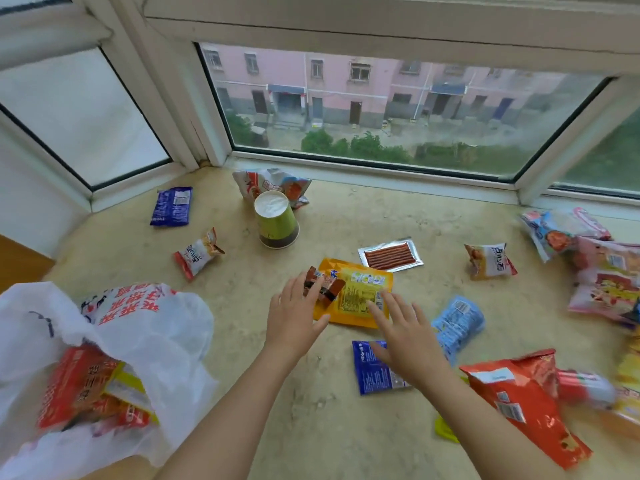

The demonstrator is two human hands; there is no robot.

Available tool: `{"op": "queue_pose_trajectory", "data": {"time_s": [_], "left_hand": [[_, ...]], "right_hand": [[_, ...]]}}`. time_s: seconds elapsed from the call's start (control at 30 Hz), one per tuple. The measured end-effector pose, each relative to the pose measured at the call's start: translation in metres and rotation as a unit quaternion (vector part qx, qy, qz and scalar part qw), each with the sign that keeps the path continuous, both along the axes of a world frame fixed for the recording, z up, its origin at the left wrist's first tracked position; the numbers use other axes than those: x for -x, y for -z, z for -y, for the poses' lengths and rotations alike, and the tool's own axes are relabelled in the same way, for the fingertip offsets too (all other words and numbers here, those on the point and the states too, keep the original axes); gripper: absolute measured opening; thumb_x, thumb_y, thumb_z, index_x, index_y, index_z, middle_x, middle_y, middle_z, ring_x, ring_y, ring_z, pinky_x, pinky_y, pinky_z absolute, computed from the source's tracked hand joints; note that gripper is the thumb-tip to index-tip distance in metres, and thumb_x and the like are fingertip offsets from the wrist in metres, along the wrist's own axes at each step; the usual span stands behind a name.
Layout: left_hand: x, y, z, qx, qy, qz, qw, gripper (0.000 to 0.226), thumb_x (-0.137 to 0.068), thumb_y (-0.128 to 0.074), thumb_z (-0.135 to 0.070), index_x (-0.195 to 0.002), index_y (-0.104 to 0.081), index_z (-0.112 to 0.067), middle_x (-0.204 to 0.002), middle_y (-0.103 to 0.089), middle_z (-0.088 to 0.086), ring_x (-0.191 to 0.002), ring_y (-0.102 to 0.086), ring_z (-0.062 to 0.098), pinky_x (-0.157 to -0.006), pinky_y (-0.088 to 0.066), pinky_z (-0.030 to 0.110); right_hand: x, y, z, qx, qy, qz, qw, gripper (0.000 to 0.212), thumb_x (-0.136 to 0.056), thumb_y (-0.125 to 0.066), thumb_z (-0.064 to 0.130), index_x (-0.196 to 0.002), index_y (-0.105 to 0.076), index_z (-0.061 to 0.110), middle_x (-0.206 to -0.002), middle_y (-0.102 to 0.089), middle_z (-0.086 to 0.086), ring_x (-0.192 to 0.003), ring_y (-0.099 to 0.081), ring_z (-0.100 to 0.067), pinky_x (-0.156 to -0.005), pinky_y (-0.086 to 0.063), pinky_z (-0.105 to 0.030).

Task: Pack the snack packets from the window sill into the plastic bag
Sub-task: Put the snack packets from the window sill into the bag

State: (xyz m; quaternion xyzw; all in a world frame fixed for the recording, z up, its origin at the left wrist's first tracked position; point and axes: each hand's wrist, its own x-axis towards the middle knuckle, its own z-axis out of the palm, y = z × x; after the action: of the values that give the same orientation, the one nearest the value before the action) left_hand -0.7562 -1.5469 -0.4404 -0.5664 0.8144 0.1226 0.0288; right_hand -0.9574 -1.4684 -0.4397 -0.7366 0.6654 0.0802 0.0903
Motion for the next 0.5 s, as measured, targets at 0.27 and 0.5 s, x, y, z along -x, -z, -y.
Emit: {"op": "queue_pose_trajectory", "data": {"time_s": [0.27, 0.5], "left_hand": [[0.022, 0.074, 0.052, -0.064, -0.021, 0.011, 0.998, 0.068, -0.09, -0.035, -0.069, -0.149, -0.007, -0.048, -0.16, -0.006, 0.012, -0.146, -0.008, 0.031, -0.114, -0.017, 0.048], [0.023, 0.092, 0.065, -0.071, -0.006, -0.025, 0.997, 0.068, -0.088, -0.045, -0.066, -0.148, -0.019, -0.047, -0.156, -0.02, 0.01, -0.141, -0.021, 0.029, -0.105, -0.033, 0.044]], "right_hand": [[0.009, 0.058, 0.071, -0.006, -0.023, -0.074, 0.997, 0.104, -0.055, -0.077, 0.063, -0.144, -0.04, 0.024, -0.153, -0.03, -0.017, -0.139, -0.031, -0.039, -0.101, -0.031, -0.063], [0.016, 0.073, 0.094, -0.051, -0.038, -0.062, 0.996, 0.11, -0.063, -0.056, 0.079, -0.147, 0.008, 0.045, -0.16, 0.004, -0.008, -0.146, -0.003, -0.032, -0.108, -0.013, -0.062]]}}
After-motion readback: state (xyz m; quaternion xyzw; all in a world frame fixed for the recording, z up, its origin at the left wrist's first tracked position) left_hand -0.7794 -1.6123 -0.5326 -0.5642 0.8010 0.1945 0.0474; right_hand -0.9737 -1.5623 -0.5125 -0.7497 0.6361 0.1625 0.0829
